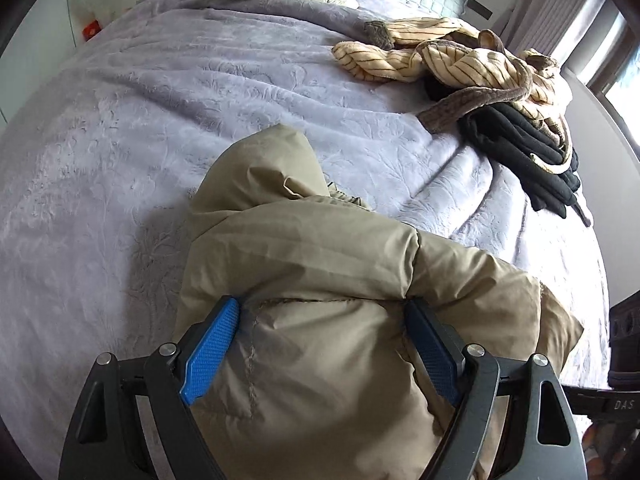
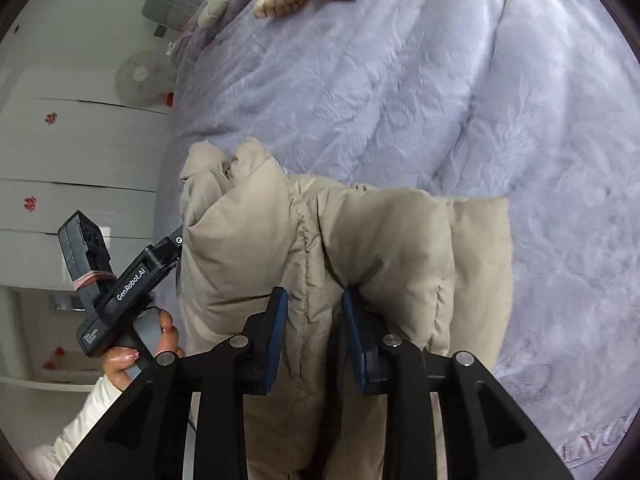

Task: Fold large clothes

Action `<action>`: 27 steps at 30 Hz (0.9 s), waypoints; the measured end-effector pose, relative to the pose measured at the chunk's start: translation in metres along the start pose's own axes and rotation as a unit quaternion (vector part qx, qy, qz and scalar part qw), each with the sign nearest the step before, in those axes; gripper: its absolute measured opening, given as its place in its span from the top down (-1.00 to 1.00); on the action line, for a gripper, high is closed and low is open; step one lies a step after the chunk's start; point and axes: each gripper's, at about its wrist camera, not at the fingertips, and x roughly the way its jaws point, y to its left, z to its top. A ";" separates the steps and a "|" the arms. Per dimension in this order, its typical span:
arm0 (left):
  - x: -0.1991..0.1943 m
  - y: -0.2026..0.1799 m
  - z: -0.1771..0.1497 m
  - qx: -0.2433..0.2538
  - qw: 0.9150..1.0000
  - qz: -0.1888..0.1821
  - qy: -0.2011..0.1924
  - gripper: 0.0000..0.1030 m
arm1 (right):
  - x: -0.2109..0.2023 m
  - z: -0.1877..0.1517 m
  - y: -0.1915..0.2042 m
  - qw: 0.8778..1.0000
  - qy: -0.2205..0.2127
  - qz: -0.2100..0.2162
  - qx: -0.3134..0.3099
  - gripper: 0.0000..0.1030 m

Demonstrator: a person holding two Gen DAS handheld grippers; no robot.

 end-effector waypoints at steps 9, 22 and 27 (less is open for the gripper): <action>0.016 -0.058 -0.004 0.050 0.998 0.045 0.004 -0.71 | -0.020 -0.027 -0.011 0.988 0.012 -0.141 -0.067 0.93; 0.036 -0.075 -0.012 0.075 0.993 0.094 0.009 -0.75 | -0.074 -0.123 0.029 0.971 -0.014 -0.188 -0.148 0.92; 0.026 -0.077 -0.013 0.083 0.993 0.082 0.008 -0.76 | -0.053 -0.130 -0.035 0.971 0.013 -0.229 -0.070 1.00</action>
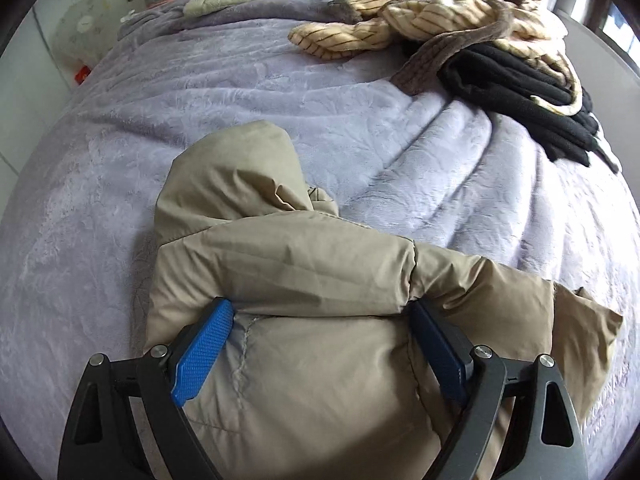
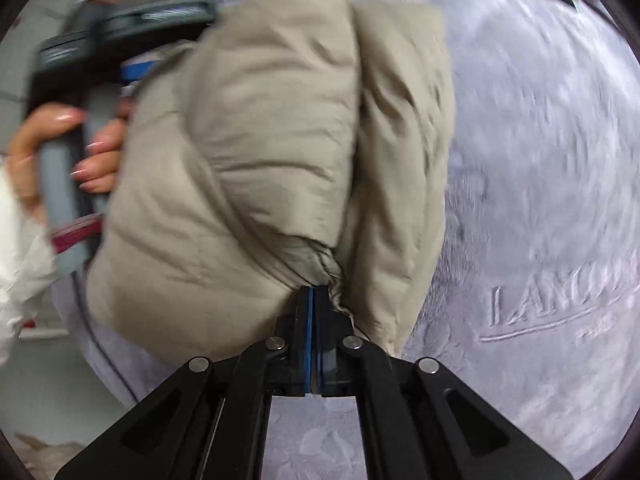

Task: Fold large clothes

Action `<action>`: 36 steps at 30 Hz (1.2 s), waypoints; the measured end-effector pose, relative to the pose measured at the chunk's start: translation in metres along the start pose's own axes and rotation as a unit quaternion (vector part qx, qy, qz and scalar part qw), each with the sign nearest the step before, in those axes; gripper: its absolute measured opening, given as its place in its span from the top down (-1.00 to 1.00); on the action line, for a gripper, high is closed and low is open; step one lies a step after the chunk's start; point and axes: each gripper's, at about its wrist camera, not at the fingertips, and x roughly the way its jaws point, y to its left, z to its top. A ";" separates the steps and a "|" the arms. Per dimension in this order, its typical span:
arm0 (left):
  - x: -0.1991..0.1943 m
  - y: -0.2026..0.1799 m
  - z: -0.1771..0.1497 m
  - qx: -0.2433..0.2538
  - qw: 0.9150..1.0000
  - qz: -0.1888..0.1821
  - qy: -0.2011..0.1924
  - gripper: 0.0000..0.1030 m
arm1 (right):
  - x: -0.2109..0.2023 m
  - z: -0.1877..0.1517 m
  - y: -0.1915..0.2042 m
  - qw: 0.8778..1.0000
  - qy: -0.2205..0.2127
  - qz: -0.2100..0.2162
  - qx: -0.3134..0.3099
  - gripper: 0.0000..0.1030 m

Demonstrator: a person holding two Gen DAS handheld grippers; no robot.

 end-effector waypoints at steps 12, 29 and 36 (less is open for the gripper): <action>-0.075 0.023 -0.039 0.002 0.999 -0.015 0.029 -0.76 | 0.014 0.027 0.016 1.000 0.002 -0.022 0.017 1.00; -0.137 0.042 -0.171 -0.024 0.994 -0.024 0.101 -0.76 | -0.092 -0.044 0.015 0.999 -0.010 -0.028 0.029 0.93; -0.155 0.045 -0.171 -0.026 0.996 -0.024 0.085 -0.76 | -0.123 -0.074 0.027 0.998 -0.026 -0.040 0.027 0.93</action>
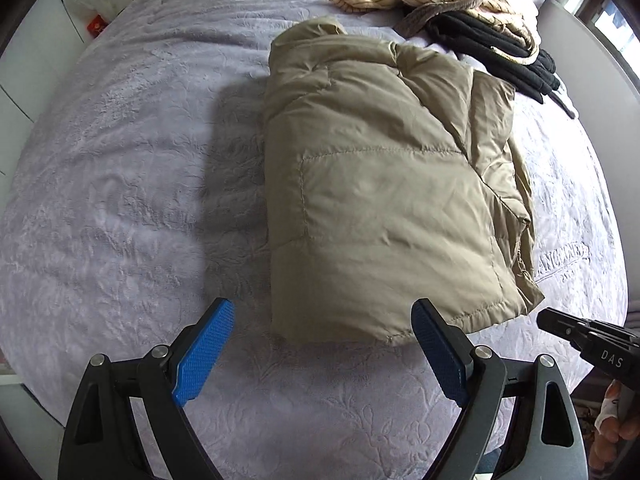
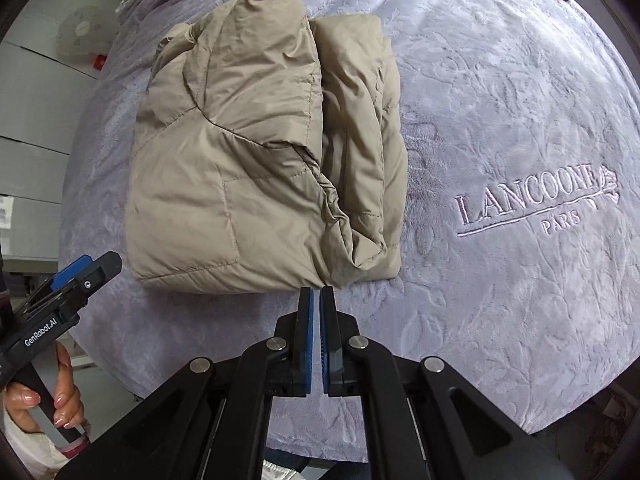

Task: Fold large clothes

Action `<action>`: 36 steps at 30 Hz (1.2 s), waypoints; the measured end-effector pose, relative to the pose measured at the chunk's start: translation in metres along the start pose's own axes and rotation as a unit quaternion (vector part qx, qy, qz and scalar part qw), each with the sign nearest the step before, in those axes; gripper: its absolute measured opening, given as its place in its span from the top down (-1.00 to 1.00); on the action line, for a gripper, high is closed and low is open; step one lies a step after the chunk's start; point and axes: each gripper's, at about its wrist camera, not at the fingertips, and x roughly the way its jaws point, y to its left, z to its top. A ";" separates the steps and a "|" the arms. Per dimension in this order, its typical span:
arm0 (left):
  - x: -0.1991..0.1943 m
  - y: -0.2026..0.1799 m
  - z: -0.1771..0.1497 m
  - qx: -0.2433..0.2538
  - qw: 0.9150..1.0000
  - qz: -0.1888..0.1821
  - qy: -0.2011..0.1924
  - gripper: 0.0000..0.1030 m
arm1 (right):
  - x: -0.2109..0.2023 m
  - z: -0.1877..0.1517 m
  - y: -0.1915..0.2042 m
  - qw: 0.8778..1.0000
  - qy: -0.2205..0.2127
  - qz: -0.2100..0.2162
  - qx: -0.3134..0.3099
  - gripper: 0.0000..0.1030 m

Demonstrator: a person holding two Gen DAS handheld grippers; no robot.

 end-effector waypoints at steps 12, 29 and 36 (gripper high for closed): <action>-0.021 0.008 -0.002 0.004 1.000 -0.016 -0.025 -0.98 | -0.021 0.012 0.027 0.999 -0.043 -0.026 -0.002 0.93; -0.086 0.004 -0.005 -0.032 0.992 0.031 -0.115 -0.98 | -0.072 0.033 0.061 0.985 -0.158 -0.054 -0.047 -0.81; -0.108 -0.004 -0.014 -0.045 0.989 0.051 -0.134 -0.98 | -0.088 0.030 0.070 0.975 -0.198 -0.077 -0.068 -0.99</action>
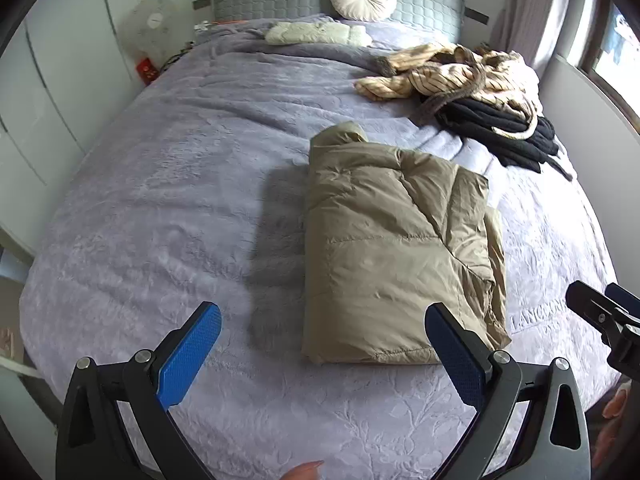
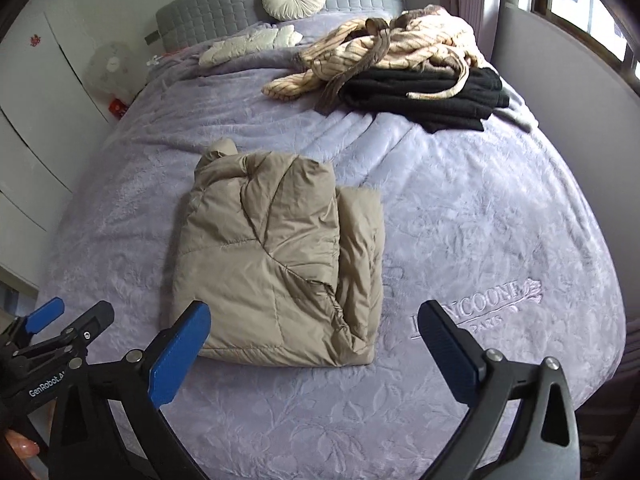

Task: Fold large clothes

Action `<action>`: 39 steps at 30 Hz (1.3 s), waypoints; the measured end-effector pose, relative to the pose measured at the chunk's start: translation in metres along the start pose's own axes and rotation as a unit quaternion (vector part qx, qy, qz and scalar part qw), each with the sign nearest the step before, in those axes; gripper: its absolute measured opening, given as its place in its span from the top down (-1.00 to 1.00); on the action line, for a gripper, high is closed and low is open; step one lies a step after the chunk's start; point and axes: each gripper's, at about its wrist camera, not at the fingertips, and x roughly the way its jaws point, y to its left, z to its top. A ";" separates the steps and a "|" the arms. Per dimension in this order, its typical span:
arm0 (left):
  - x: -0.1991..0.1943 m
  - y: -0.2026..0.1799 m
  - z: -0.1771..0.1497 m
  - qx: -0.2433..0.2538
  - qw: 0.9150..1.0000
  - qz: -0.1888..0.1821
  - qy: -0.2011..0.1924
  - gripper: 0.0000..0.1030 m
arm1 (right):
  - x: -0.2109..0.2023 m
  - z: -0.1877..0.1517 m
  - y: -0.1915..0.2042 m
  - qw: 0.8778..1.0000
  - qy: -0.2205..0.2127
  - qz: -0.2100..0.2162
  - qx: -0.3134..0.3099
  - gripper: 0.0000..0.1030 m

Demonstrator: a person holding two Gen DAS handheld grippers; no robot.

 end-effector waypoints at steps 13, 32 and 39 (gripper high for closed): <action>-0.034 -0.001 -0.002 -0.014 1.000 0.013 -0.023 -0.98 | -0.016 0.002 0.002 1.000 -0.014 -0.013 -0.002 -0.99; -0.048 -0.002 -0.007 -0.017 0.999 0.017 -0.032 -0.98 | -0.024 -0.002 0.007 1.000 -0.021 -0.015 -0.004 -0.99; -0.051 -0.004 -0.009 -0.018 0.999 0.017 -0.033 -0.98 | -0.024 -0.002 0.006 1.000 -0.021 -0.015 -0.005 -0.99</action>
